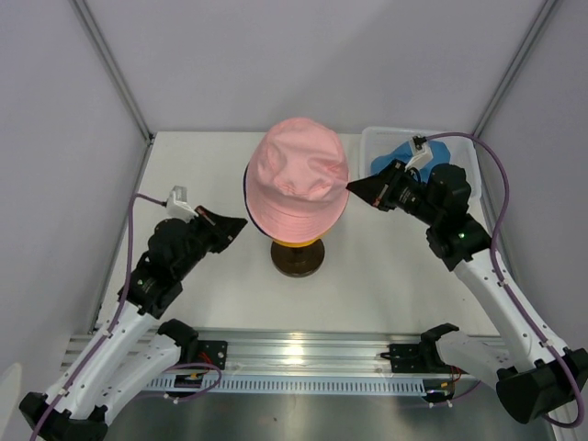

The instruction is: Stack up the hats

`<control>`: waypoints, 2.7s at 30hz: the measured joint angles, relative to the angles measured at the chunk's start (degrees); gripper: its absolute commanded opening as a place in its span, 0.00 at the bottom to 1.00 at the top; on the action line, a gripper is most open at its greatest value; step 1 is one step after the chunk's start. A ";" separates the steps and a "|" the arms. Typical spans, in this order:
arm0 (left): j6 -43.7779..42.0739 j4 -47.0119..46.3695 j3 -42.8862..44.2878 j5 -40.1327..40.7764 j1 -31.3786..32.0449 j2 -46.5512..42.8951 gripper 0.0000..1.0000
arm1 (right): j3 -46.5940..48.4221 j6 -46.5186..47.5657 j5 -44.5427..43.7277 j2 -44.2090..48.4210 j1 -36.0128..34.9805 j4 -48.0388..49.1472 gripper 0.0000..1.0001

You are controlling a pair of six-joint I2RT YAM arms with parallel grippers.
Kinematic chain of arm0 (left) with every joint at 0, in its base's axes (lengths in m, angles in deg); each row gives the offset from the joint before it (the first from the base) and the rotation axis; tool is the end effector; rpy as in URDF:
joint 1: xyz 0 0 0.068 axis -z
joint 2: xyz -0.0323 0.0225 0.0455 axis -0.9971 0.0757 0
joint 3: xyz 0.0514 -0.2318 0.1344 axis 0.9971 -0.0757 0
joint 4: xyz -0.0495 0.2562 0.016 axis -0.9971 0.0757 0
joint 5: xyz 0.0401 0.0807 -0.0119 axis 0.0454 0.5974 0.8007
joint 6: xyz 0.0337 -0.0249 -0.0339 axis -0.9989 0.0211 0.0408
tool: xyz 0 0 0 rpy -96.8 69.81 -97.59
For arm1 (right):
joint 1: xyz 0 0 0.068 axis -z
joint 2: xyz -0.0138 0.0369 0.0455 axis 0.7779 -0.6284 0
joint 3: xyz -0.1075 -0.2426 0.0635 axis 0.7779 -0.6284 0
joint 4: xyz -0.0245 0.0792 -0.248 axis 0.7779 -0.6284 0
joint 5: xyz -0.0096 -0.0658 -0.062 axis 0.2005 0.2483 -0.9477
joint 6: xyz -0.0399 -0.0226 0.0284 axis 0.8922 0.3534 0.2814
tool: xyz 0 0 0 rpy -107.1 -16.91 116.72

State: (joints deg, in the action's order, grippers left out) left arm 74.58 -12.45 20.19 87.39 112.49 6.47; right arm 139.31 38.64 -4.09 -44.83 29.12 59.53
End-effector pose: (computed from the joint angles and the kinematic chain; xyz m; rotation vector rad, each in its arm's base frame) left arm 0.1411 -0.0705 0.3277 -0.5203 1.8061 -1.0350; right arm 0.2100 0.1004 0.3909 -0.0068 1.8384 1.1751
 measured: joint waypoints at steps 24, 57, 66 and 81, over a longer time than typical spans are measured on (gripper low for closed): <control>-19.98 9.73 16.48 4.90 1.60 -4.68 0.88 | 23.21 17.46 -12.13 -9.73 6.86 -14.25 0.95; -31.32 23.28 26.95 14.08 1.66 4.13 0.99 | 23.39 13.60 -21.79 -48.46 33.33 -1.40 0.75; -33.16 23.71 29.64 15.13 1.66 6.80 0.99 | 23.37 11.23 -20.20 -51.06 33.35 0.15 0.00; -34.97 21.88 27.58 15.04 1.64 1.27 1.00 | 38.91 7.39 -4.92 -30.45 28.61 3.26 0.00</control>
State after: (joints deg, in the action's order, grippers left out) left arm 39.60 9.43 47.77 102.43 114.13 7.74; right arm 178.22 46.03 -9.01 -75.28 57.73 62.79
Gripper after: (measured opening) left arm 0.994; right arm 0.009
